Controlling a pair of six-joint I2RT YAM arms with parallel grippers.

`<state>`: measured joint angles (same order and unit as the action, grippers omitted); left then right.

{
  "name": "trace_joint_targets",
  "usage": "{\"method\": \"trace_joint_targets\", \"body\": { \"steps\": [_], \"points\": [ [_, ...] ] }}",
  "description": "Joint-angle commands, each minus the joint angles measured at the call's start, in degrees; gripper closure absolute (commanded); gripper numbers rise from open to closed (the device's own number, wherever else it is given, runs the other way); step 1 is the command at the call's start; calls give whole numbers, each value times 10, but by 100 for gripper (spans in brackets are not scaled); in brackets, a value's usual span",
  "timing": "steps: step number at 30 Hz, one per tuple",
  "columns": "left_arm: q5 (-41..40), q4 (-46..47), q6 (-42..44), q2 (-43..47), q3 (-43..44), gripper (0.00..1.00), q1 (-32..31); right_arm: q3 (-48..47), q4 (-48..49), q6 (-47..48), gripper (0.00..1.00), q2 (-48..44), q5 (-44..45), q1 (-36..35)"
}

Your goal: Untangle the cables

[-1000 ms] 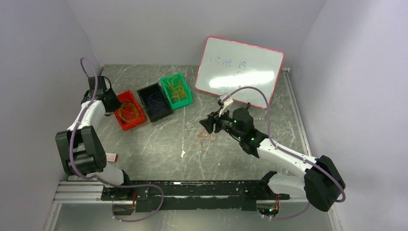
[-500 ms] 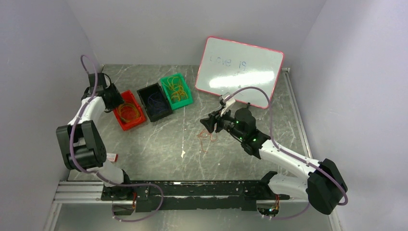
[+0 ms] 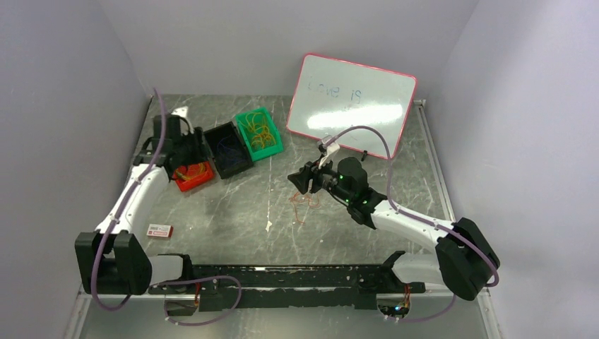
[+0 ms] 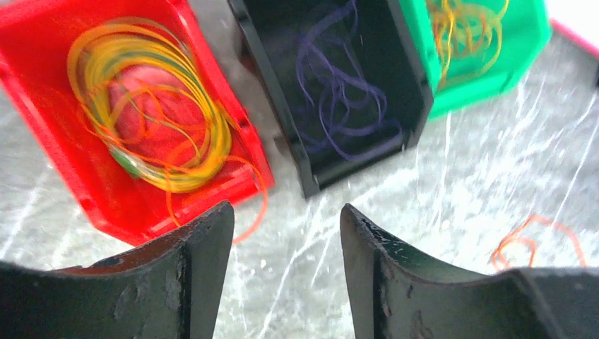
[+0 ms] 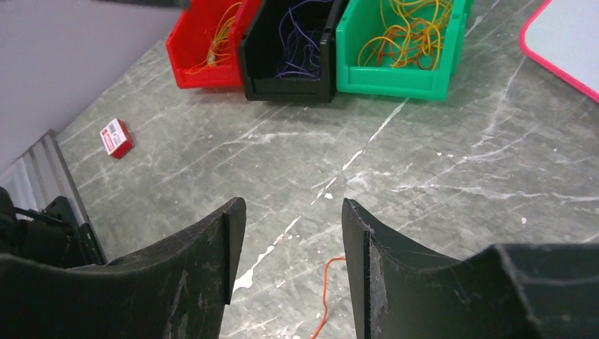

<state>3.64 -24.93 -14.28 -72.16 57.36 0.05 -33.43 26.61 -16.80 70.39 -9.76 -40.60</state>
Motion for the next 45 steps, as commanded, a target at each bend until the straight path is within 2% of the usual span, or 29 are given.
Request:
{"method": "trace_joint_targets", "body": {
  "steps": [1,9,13,17,24,30,34,39,45],
  "points": [
    [-58,-53,30,-6,-29,36,-56,0,36,-18,44,2,-6,-3],
    [-212,-94,42,-83,-18,34,-120,4,8,-1,43,-15,6,-3],
    [-240,-93,51,-92,-14,35,-126,11,2,0,43,-24,11,-2],
    [-261,-89,62,-112,-8,41,-126,18,-12,-7,43,-36,20,-3],
    [-298,-80,77,-146,4,47,-126,20,-121,-51,43,-67,155,-2],
    [-315,-72,81,-169,20,60,-126,38,-151,-73,43,-93,169,-2],
    [-320,-72,92,-184,38,70,-126,38,-212,-123,43,-94,236,-2],
    [-362,-74,103,-200,55,83,-120,42,-232,-144,43,-91,253,-2],
    [-338,-49,119,-214,78,91,-66,30,-231,-134,43,-82,244,-2]
  ]
}}
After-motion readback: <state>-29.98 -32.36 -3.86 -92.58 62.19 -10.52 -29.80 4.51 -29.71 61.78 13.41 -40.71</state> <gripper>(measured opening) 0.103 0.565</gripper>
